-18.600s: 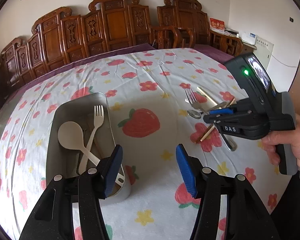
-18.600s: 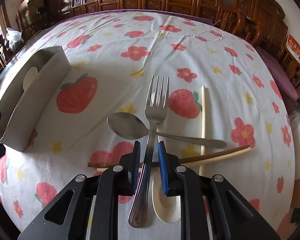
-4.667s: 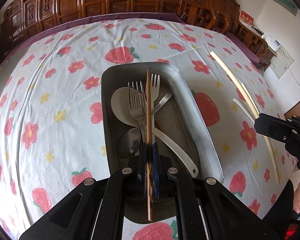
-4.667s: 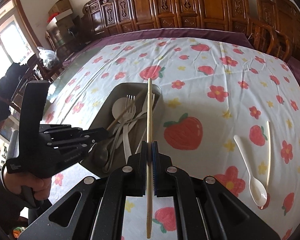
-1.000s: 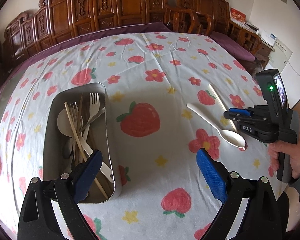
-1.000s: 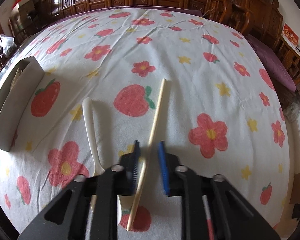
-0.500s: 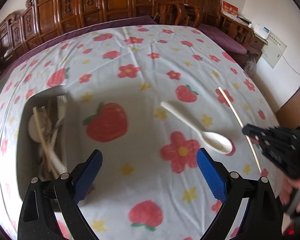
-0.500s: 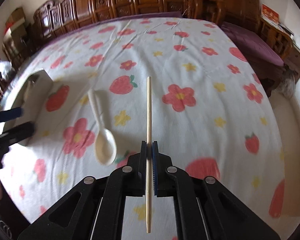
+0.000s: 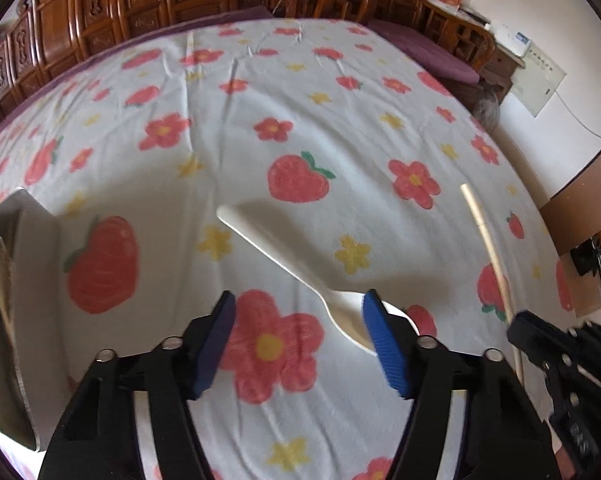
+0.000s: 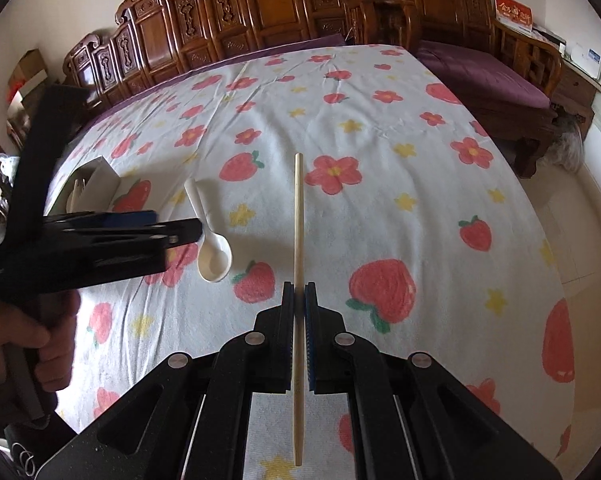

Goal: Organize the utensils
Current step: 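Grasp the white plastic spoon with the left gripper while the right holds the chopstick, then carry the white spoon into the steel tray and open the left gripper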

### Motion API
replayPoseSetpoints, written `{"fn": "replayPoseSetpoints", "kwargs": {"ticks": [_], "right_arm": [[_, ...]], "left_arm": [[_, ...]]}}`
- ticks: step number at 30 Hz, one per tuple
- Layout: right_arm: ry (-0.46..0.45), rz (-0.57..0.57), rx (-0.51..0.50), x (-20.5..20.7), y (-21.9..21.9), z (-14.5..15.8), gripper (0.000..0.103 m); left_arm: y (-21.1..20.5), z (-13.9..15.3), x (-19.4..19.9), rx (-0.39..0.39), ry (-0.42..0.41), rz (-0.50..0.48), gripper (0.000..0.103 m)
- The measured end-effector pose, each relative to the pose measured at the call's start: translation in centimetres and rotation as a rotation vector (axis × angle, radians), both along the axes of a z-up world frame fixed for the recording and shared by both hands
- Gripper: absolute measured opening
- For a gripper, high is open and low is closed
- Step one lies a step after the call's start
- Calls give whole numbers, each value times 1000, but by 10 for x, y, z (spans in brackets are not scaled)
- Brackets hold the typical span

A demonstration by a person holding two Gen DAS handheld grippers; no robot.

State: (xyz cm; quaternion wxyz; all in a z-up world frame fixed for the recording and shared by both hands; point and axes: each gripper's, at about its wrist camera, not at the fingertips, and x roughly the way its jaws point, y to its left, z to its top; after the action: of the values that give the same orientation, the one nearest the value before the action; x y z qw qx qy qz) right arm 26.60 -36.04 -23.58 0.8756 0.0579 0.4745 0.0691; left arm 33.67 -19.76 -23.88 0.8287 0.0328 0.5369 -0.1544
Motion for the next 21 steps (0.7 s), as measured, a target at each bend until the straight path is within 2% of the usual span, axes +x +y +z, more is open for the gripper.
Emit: {"fn": "replayPoseSetpoints", "kwargs": {"ticks": [2,5,7,10,13,17,21], "right_arm": [[-5,2,0,-1,-1,1,6],[-13,3,3,-2,-3,2,6],[-15,10,4,-2,-2,2,6],[-10,32,0,-3,1,2,6],[-16,40,-5,-4,4,4,6],[-27,37,-18,-5,3,7,6],[-31,26,-14,-7,-1,9,6]], "left_arm": [[-3,-5,4,2,17,12,50],[-10,-12,8,7,34,18,45],[-15,-13,9,27,18,19,43],[-21,-13,9,55,-8,21,34],[-26,-14,9,86,-27,16,31],[-27,-14,7,91,-32,5,9],[-24,-14,5,86,-10,1,6]]}}
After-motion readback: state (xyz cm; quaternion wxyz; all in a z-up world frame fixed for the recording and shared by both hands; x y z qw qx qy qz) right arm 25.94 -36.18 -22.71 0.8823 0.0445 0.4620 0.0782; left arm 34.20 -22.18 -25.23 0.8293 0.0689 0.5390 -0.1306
